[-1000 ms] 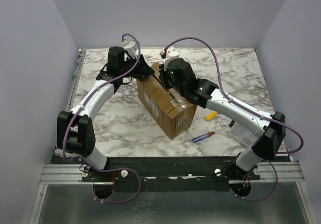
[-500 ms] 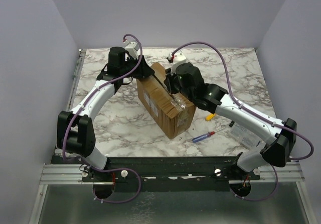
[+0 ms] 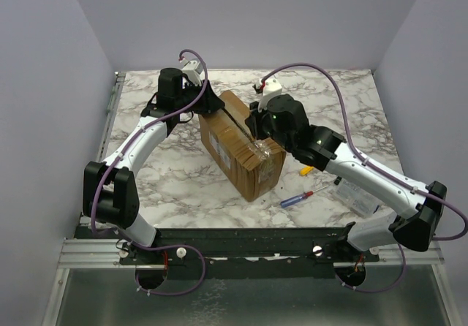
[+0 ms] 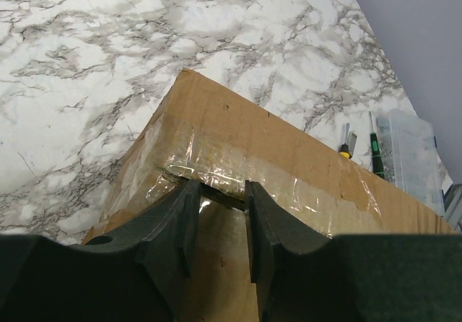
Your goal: Unpack the express box
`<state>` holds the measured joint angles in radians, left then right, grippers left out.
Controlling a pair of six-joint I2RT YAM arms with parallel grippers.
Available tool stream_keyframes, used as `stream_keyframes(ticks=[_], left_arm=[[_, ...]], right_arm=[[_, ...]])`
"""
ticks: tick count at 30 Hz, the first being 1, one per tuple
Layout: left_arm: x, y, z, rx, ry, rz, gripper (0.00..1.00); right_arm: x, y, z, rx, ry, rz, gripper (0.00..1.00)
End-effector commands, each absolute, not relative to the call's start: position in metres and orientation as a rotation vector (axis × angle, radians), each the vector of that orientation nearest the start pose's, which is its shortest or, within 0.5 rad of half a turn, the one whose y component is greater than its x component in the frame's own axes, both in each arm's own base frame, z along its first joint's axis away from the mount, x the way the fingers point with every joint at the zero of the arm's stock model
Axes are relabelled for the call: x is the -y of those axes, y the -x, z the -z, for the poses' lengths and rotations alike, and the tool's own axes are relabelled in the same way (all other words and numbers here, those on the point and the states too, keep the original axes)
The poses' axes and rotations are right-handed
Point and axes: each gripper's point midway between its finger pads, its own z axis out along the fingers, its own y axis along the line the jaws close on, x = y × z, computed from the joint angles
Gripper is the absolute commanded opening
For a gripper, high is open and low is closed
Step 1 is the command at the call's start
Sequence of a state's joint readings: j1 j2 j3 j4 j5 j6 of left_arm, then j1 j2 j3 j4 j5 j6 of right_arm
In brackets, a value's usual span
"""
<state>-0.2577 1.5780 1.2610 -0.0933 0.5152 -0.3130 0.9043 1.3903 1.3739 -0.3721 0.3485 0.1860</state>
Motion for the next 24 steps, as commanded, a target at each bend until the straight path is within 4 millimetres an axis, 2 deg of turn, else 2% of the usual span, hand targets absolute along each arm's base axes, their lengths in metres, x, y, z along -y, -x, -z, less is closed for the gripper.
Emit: stream_keyframes(ticks=[1, 24], left_arm=[[0.186, -0.413, -0.165, -2.241, -0.205, 0.73, 0.39], [0.179, -0.416, -0.161, -2.255, -0.174, 0.719, 0.39]], right_arm=[[-0.295, -0.292, -0.298, -1.915, 0.484, -0.394, 0.0], [-0.269, -0.271, -0.291, -1.917, 0.44, -0.424, 0.01]])
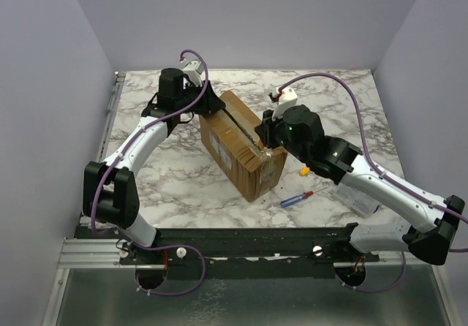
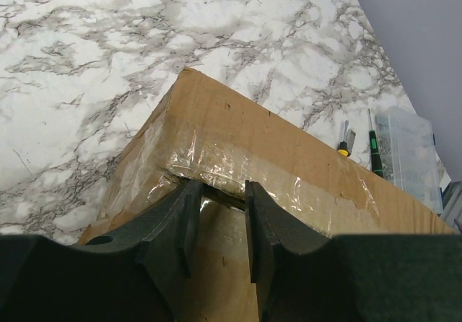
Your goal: Unpack the express box
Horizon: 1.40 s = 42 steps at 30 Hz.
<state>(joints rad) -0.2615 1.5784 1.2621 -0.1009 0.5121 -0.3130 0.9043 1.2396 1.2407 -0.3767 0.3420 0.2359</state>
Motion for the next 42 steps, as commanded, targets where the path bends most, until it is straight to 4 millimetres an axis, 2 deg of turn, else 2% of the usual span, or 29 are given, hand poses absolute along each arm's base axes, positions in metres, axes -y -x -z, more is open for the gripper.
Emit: stream_keyframes(ticks=[1, 13, 24, 42], left_arm=[[0.18, -0.416, -0.159, -2.259, -0.173, 0.72, 0.39], [0.176, -0.418, -0.154, -2.272, -0.159, 0.703, 0.39], [0.175, -0.418, -0.152, -2.279, -0.154, 0.701, 0.39], [0.173, -0.419, -0.148, -2.291, -0.139, 0.684, 0.38]], right_arm=[[-0.268, -0.27, -0.29, -1.916, 0.439, -0.424, 0.01], [-0.255, -0.261, -0.286, -1.883, 0.43, -0.435, 0.01], [-0.251, -0.248, -0.292, -1.822, 0.44, -0.512, 0.01], [-0.233, -0.239, -0.28, -1.877, 0.409, -0.483, 0.01]])
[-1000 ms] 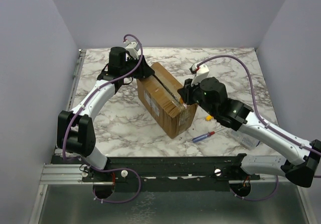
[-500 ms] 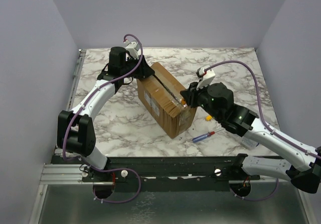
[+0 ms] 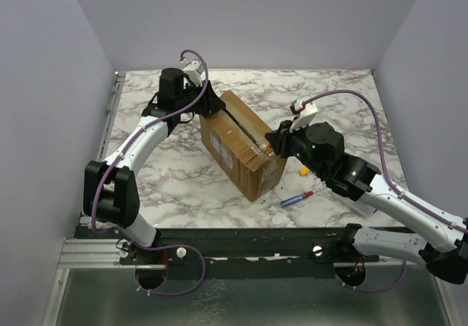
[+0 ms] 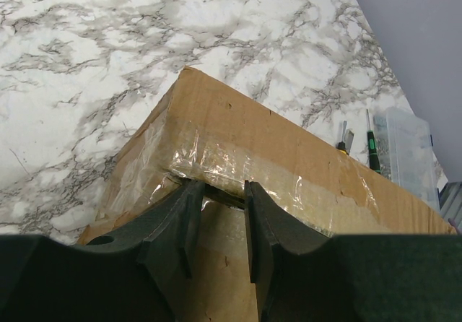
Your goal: Unpack the express box
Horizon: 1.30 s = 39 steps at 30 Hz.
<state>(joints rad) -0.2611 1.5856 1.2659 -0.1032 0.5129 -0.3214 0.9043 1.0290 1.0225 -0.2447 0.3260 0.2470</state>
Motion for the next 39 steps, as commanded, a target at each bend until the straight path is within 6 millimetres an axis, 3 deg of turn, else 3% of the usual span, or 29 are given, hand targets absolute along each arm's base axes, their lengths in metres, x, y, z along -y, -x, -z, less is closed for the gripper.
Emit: stream_keyframes(ticks=[1, 28, 39], left_arm=[[0.172, -0.419, -0.148, -2.291, -0.139, 0.682, 0.38], [0.17, -0.419, -0.146, -2.299, -0.135, 0.664, 0.38], [0.171, -0.419, -0.147, -2.297, -0.139, 0.672, 0.38]], right_arm=[[-0.233, -0.238, -0.28, -1.875, 0.407, -0.486, 0.01], [-0.216, -0.227, -0.264, -1.921, 0.385, -0.469, 0.01], [-0.214, -0.227, -0.268, -1.916, 0.373, -0.466, 0.0]])
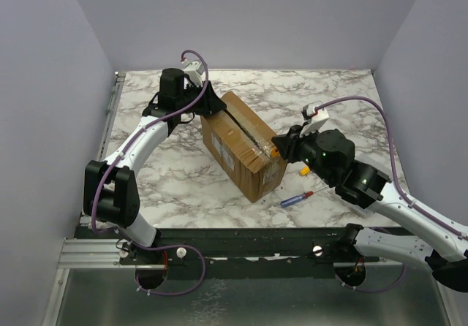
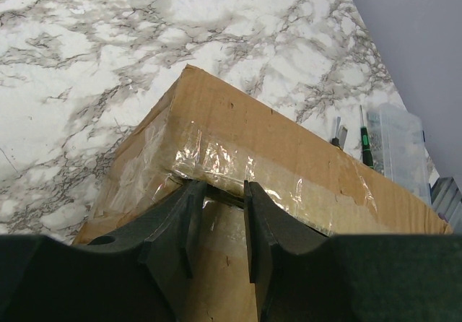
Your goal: Unpack the express box
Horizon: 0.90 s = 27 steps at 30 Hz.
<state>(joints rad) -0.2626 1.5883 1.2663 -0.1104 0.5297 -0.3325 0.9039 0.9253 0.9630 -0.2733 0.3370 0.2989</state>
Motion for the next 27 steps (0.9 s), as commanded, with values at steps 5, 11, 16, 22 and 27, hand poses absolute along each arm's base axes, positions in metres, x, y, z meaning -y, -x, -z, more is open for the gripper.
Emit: stream_keyframes(ticks=[5, 11, 16, 22, 27], left_arm=[[0.176, -0.417, -0.147, -2.301, -0.146, 0.71, 0.38], [0.184, -0.412, -0.166, -2.257, -0.175, 0.782, 0.41], [0.191, -0.408, -0.187, -2.199, -0.214, 0.846, 0.5], [0.217, -0.398, -0.248, -2.036, -0.253, 1.072, 0.67], [0.225, -0.39, -0.314, -1.903, -0.277, 1.124, 0.76]], right_arm=[[-0.212, -0.226, -0.292, -1.865, 0.333, -0.502, 0.0], [-0.184, -0.224, -0.322, -1.809, 0.205, -0.479, 0.01], [-0.165, -0.227, -0.304, -1.884, 0.096, -0.381, 0.0], [-0.17, -0.234, -0.26, -2.026, 0.088, -0.268, 0.0], [-0.165, -0.235, -0.24, -2.092, 0.049, -0.19, 0.0]])
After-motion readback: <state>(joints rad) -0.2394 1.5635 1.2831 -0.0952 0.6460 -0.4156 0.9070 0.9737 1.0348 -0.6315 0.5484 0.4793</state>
